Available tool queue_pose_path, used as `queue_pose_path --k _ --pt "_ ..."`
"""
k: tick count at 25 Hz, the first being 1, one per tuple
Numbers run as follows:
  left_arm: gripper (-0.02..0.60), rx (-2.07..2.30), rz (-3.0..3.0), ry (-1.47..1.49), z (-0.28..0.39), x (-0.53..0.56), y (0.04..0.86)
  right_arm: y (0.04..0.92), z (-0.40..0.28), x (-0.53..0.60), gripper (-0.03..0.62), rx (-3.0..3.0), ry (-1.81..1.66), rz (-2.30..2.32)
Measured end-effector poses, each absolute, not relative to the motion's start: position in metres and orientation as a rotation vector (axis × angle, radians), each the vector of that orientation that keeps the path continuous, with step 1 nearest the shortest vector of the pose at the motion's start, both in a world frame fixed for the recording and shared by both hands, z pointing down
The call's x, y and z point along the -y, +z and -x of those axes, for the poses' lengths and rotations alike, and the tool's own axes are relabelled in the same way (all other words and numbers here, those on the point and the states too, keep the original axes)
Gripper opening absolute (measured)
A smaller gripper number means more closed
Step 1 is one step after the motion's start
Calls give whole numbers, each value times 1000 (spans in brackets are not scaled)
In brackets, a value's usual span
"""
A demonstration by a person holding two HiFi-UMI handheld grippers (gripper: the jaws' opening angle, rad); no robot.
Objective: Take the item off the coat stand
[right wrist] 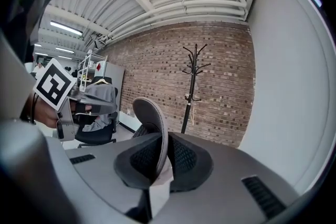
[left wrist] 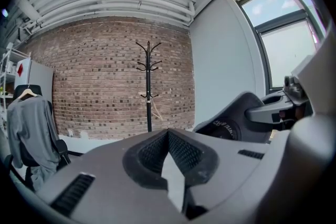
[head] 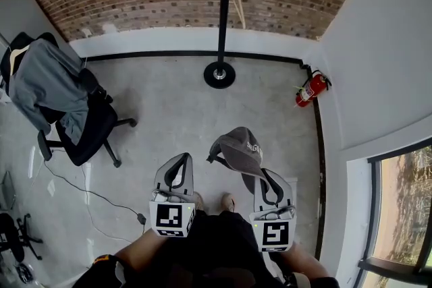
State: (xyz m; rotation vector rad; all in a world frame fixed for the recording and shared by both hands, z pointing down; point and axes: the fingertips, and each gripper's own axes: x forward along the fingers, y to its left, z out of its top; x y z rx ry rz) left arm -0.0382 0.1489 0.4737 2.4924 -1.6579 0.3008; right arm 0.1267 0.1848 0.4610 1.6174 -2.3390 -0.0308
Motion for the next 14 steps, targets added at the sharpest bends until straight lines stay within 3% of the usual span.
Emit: queue_pose_path --k 14 --pt "18 1640 -2500 274 49 -166 469 466 -122 -204 32 2245 61 -1630"
